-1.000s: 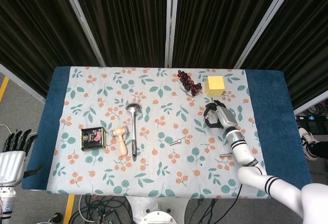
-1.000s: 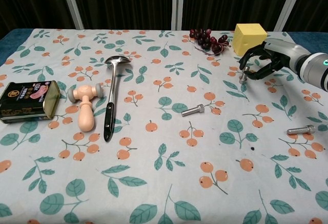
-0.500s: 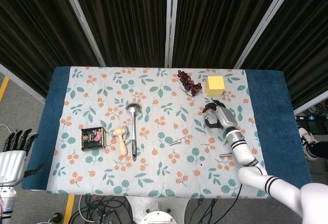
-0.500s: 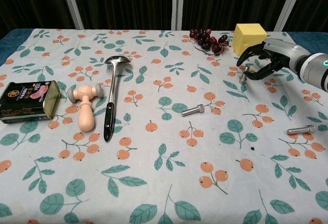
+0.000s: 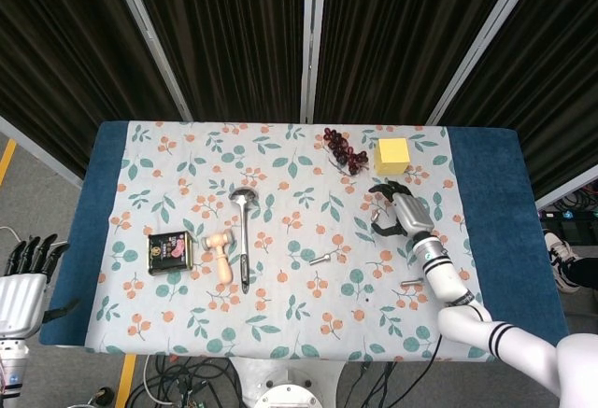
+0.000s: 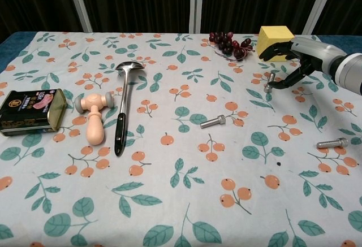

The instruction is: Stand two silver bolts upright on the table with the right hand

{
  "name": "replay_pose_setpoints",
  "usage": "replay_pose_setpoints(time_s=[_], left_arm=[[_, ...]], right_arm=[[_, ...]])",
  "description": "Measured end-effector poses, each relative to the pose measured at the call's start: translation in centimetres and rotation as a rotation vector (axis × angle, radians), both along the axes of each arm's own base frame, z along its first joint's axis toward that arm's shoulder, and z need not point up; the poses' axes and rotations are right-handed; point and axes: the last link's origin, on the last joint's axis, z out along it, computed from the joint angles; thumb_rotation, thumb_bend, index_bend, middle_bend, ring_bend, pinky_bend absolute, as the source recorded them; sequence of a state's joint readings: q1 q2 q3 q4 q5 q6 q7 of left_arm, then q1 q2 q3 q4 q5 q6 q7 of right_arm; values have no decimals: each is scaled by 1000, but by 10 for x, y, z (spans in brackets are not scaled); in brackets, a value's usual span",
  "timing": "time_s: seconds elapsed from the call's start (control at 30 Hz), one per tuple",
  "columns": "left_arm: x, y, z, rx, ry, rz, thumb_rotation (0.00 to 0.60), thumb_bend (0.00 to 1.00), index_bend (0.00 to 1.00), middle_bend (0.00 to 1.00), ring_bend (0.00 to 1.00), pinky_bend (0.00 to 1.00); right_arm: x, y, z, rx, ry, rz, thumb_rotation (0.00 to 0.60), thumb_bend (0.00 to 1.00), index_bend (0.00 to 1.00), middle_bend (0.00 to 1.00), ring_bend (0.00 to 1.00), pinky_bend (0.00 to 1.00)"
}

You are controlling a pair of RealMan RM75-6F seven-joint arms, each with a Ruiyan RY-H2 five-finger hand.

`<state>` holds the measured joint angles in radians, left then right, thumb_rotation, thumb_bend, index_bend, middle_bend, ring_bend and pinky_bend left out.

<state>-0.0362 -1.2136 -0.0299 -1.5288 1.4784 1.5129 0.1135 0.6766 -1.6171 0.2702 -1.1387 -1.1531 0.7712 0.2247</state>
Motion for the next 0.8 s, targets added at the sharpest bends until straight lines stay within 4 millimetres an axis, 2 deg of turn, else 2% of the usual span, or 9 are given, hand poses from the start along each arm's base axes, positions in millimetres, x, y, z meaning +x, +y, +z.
replay_pose_setpoints(time_s=[0.17,0.37,0.53,0.8], left_arm=[[1,-1,1,0,1,-2,600,0,167,56,6,0],[4,-4,2,8,2,-7,600,0,168,56,6,0],[3,-6,2,8,-1,-3,600,0,168,56,6,0],[1,-8,2,10,-6,3,600,0,168,56,6,0]], right_arm=[[22,13,14,12,74,140,600,186,221,145,0,0],[66,40,14,87,208,361,600,203,342,150,0,0],[92,49,-4,149,320,481,600,263,362,150,0,0],[110,62,-46,172,460,595,600,268,372,154,0,0]])
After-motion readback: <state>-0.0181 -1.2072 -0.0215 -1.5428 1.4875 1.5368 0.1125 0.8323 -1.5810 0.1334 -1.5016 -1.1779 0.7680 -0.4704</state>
